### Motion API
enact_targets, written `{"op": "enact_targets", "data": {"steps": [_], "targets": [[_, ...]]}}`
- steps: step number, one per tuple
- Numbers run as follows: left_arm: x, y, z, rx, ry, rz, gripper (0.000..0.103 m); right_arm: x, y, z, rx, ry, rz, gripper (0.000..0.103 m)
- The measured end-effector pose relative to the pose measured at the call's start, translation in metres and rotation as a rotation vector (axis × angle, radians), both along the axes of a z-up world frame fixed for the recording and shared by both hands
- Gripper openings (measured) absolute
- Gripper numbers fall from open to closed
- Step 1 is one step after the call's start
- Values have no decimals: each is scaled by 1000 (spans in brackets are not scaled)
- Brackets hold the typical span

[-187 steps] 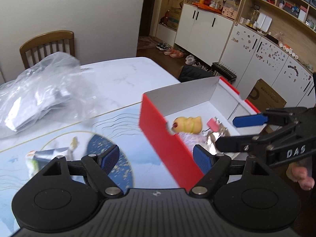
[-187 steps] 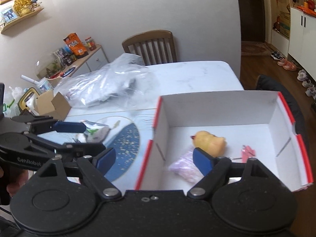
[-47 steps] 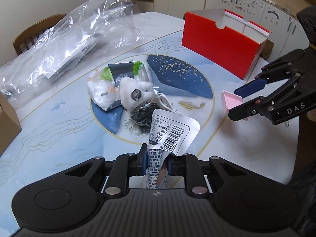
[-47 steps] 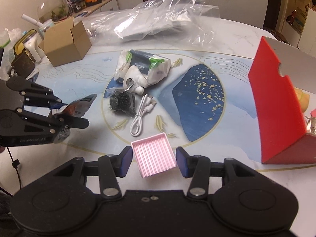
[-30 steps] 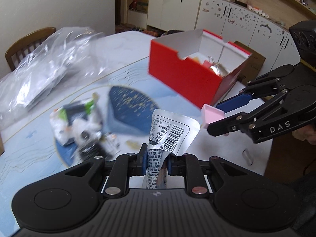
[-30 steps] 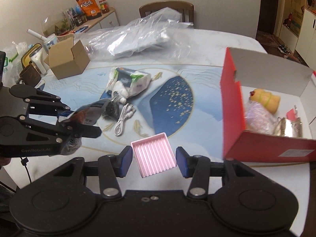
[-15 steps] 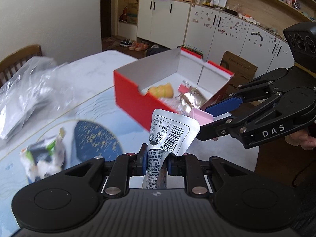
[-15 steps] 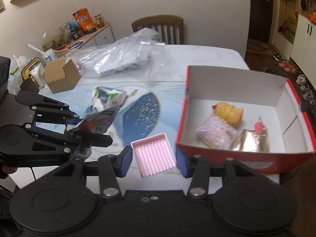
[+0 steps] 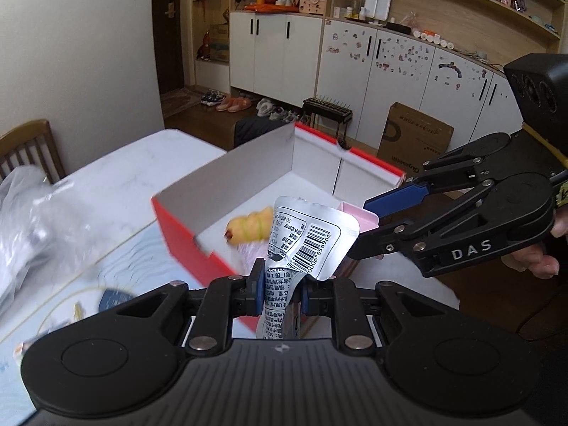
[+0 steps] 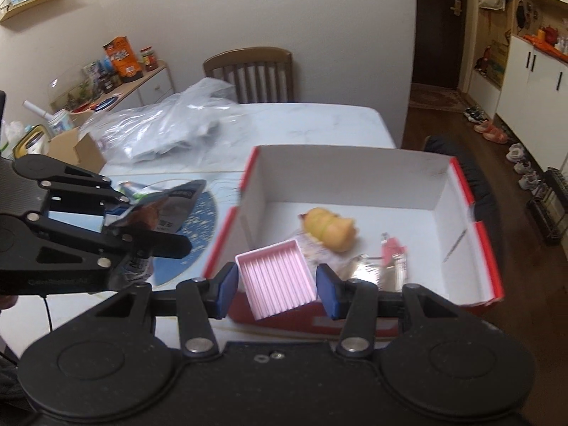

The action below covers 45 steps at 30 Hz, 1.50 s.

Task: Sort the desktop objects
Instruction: 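Lift the silver packet and pink tray and carry both over the shoebox, then lower the packet and pink tray into the shoebox and open both tools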

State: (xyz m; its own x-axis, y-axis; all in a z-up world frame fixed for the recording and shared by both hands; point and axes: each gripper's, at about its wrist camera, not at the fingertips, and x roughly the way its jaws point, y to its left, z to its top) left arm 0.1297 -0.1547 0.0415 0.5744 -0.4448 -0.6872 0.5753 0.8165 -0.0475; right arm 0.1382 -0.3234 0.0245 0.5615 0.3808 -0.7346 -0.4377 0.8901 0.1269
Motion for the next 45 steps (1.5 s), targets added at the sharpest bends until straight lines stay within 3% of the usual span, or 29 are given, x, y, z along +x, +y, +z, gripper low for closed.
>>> {"op": "enact_targets", "data": {"steps": [10,25,45], "targets": [[51,-28,6,-44,25,14,17,48,-33,-10,-52,-28,-45,48],[99,-69,-33,83,94,-13,17,129,-30,-58,-126,64,-26,48],[112,-84,-77,171,198,-26,17,163,-22,-99,-191,177,21,47]]}}
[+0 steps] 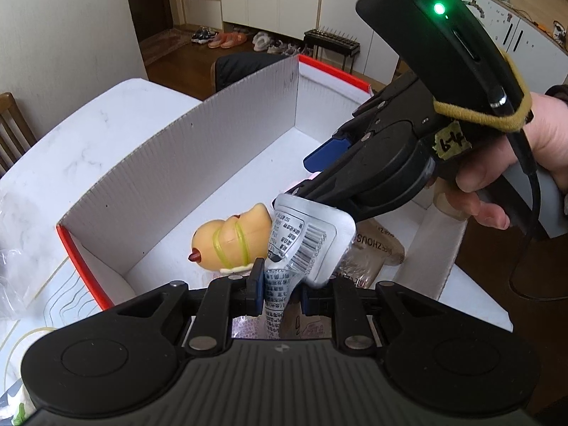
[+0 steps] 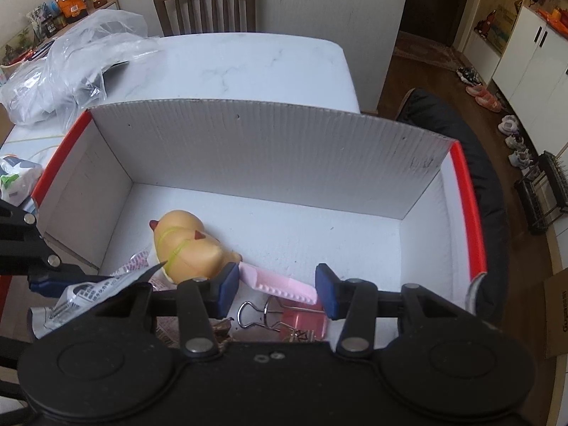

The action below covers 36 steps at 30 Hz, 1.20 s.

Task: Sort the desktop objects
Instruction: 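Lower the packet and pink tray into the shoebox and open both tools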

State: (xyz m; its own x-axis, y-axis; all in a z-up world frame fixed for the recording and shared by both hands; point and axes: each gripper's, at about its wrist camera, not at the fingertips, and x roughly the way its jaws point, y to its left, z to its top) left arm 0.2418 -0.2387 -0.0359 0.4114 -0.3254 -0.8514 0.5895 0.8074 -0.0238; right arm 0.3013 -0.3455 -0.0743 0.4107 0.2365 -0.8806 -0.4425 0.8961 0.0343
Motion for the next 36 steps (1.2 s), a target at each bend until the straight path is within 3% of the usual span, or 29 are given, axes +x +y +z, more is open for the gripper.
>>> {"op": "enact_targets", "data": {"steps": [10,19,22,36], "targets": [[1,2,-14,19,59,7,18,1,1,1,-13,19,23,48],[-8,5,-13,21,59,1,18,-5,-10,18,55,2,25,57],[-9,9,-11,7,55,14,23,-10,-13,25,77,-9,26,67],[-18,19,11,-47,5,63,26,-28,-24,59,152,-68,38,81]]}}
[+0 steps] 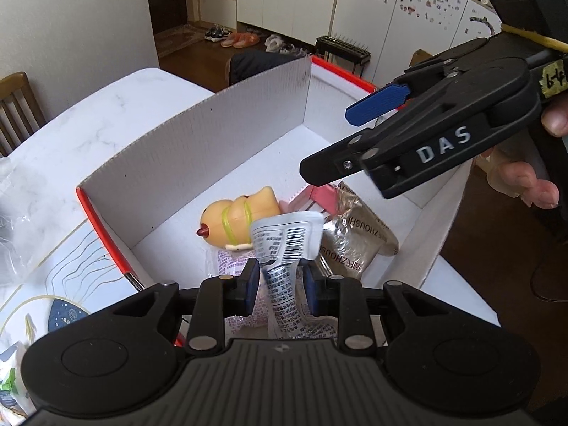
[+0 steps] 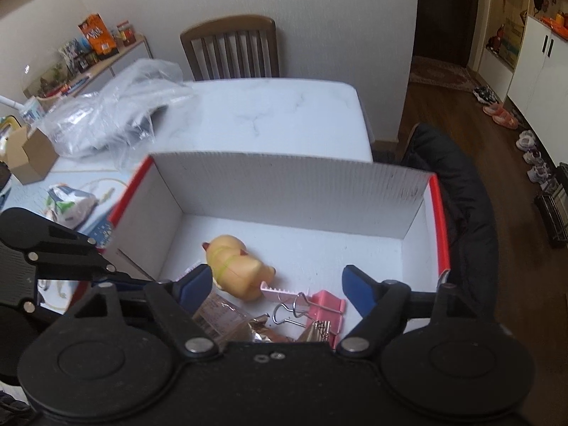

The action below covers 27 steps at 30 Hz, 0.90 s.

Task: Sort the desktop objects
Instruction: 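Lower the packet and pink tray into the shoebox and open both tools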

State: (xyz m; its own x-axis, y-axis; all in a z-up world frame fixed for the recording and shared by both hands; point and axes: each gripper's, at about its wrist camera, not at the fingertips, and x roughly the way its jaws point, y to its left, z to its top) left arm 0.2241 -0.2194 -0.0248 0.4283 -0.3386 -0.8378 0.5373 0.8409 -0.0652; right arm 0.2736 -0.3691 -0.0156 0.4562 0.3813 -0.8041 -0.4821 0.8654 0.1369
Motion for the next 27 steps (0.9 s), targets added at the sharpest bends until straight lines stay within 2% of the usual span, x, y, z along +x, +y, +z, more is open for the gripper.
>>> {"op": "enact_targets", "data": {"steps": [1,3,4,9,11,15,27], "targets": [[-1,0,1,2,-5,-1,31,-1,0,2,4,-6,-1,82],[-4,-1,3,14,-22,-8,60,-3,-3,6,10,-19,-5,83],[-6,-2,4,16,-36,-11,77,-3,-4,8,13,-23,-8,83],[-11,-2,10,18,-66,-7,80,-6,-7,12,26,-34,-24,85],[-13,-1,11,12,-68,-5,84,-8,-8,13,31,-38,-24,86],[-18,2,14,6,-81,6,85,-15,-7,18,45,-50,-25,87],[-48,32,43,-81,-168,66,85,-41,4,42,97,-95,-24,88]]}}
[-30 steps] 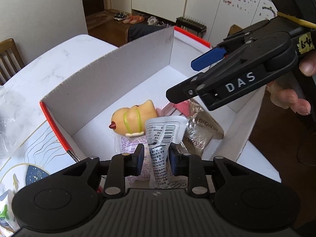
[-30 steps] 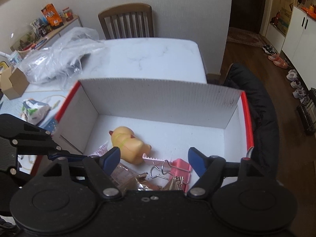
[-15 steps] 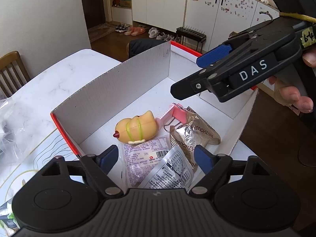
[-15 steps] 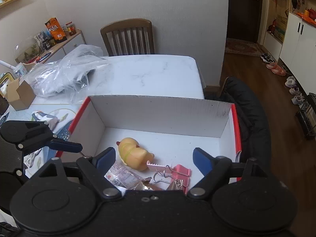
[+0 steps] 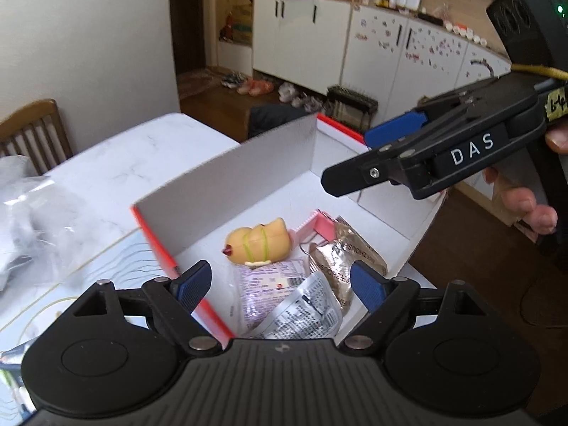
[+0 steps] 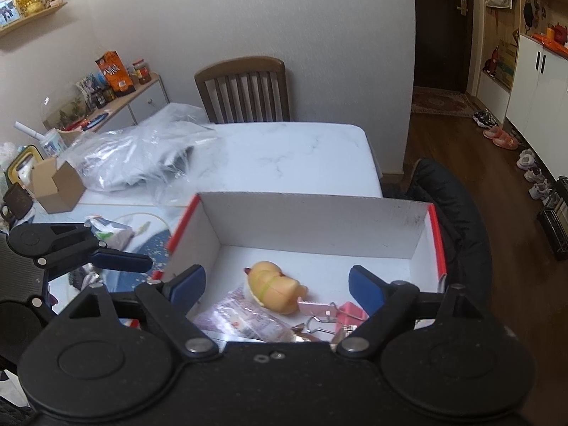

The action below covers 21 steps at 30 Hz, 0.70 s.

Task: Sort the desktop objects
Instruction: 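Lower the packet and pink tray into the shoebox and open both tools, then move both tools back to the pile toward the black-clip bag and white cable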

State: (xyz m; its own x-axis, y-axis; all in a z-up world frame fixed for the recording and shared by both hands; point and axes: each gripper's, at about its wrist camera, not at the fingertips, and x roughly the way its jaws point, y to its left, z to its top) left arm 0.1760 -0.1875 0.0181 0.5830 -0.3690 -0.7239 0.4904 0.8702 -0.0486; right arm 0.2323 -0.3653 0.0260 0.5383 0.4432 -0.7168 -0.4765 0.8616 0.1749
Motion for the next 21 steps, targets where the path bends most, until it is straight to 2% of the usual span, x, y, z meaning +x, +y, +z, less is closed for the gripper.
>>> {"op": "enact_targets", "data": {"steps": [4,9,15,16,19,21], "targets": [[-10,17,7,-40,-9,20,85,-12,10,7,22,-16,10,91],[-21,40,11,-49,-18,55,85,-29,27,13,37,-34,22,96],[-36,66,13,-54,-31,71,85,-46,47,19,66,-43,5,97],[-39,71,12,-57,-31,72,87,-49,51,19,67,-44,3,97],[-46,86,11,-63,-37,83,103,-57,66,19,63,-48,4,97],[-52,97,11,-68,-42,88,103,-62,75,19,58,-51,5,97]]}}
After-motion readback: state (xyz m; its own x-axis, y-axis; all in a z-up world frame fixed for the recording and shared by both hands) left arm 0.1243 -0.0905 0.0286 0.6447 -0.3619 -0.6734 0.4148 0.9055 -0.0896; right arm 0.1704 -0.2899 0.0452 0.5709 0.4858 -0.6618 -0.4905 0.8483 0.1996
